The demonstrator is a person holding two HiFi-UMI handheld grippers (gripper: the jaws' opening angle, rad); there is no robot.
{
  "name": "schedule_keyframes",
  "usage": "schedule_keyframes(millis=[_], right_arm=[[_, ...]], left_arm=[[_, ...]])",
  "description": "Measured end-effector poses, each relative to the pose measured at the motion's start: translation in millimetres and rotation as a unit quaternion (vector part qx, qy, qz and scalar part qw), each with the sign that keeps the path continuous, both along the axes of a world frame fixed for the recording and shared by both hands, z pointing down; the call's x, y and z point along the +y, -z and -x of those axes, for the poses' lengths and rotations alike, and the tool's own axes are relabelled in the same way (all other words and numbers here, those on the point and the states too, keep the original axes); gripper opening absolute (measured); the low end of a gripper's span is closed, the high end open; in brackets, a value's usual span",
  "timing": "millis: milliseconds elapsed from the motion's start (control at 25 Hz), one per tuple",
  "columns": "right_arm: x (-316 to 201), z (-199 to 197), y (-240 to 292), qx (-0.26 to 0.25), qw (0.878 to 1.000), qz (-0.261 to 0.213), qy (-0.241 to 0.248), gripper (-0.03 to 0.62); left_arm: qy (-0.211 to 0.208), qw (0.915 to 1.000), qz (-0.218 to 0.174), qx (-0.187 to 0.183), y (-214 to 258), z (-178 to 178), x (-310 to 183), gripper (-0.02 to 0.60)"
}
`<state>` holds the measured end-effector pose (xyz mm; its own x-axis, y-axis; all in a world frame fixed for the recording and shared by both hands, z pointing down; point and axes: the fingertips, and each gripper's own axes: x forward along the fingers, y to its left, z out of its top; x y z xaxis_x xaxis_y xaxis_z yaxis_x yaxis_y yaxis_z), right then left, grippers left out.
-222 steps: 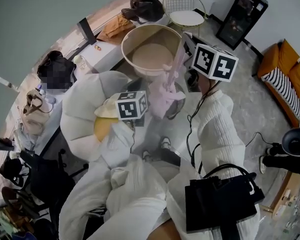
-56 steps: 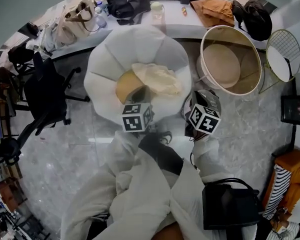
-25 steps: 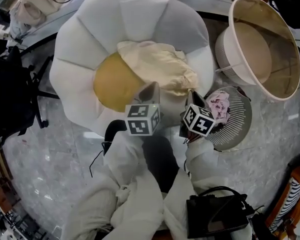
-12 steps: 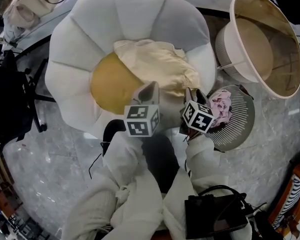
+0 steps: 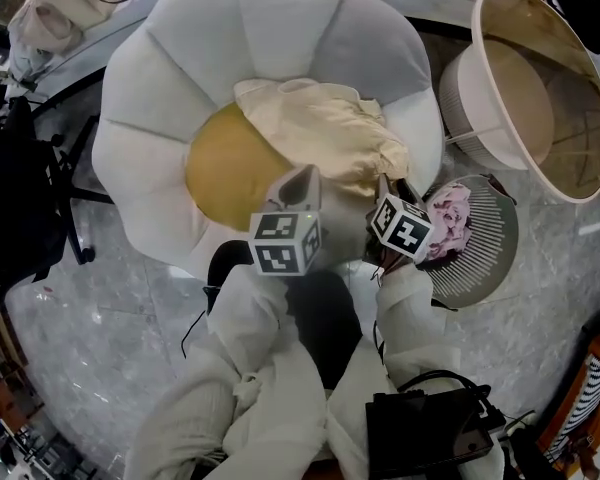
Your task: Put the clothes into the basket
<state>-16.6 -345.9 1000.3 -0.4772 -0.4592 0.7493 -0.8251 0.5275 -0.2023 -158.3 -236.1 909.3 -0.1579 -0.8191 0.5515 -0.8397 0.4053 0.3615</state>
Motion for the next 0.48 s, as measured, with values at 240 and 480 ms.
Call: schedule_keyframes(millis=[240, 480], right_arm=[[3.7, 4.6, -9.0, 0.022, 1.0, -0.007, 0.014, 0.122], [8.6, 12.8, 2.5, 0.01, 1.0, -0.008, 0.024, 0.051]], left_arm=[[0.01, 0.9999, 0.004, -0.005, -0.7, 11.9, 11.3, 0.006], [0.013, 0.9999, 0.005, -0.005, 4.6, 13.5, 12.6, 0.006]])
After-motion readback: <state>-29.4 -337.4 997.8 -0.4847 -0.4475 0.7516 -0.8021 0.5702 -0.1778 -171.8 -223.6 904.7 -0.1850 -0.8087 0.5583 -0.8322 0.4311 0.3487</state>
